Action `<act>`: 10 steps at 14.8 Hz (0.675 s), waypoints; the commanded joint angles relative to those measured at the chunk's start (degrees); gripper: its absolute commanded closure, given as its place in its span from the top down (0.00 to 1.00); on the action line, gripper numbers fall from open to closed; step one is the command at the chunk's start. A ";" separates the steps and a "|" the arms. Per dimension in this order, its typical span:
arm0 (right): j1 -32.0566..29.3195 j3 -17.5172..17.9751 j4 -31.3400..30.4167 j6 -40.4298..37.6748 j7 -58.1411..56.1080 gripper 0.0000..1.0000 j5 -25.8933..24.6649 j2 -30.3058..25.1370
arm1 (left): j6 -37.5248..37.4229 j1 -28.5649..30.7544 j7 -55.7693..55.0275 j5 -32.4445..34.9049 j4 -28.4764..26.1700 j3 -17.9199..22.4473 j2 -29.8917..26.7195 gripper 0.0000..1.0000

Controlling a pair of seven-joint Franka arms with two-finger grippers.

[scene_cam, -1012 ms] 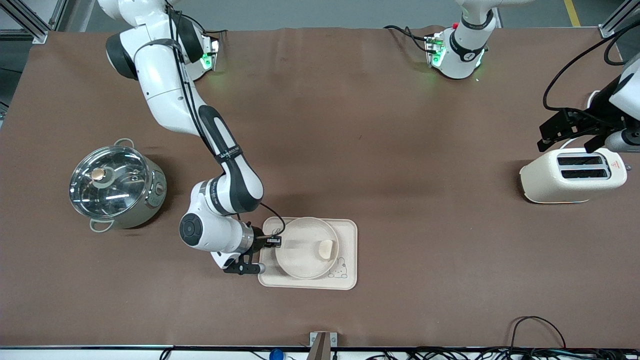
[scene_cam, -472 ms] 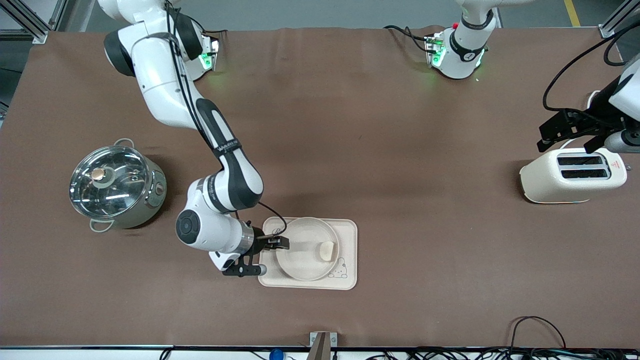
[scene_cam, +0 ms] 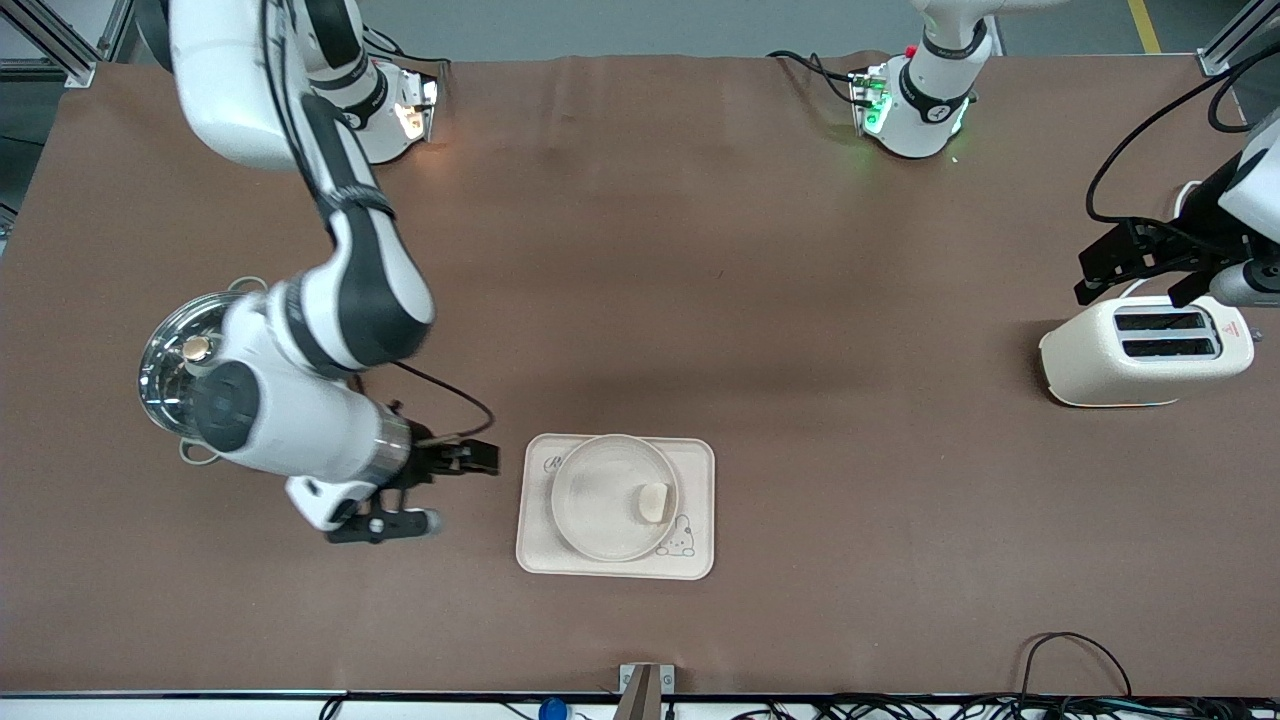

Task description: Place bun in plate and plate on tray

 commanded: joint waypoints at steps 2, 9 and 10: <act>0.54 -1.40 -4.70 -7.95 0.15 1.00 -10.61 -11.74 | -1.22 0.31 1.13 -0.49 1.24 -0.09 0.38 1.00; -6.48 -1.06 -24.55 -9.82 -5.89 1.00 -16.34 -34.51 | -1.22 0.31 0.61 -0.49 1.06 -0.09 0.38 1.00; -7.80 -1.06 -26.84 -9.90 -7.39 1.00 -16.53 -37.06 | -1.22 0.31 0.60 -0.49 1.06 -0.09 0.38 1.00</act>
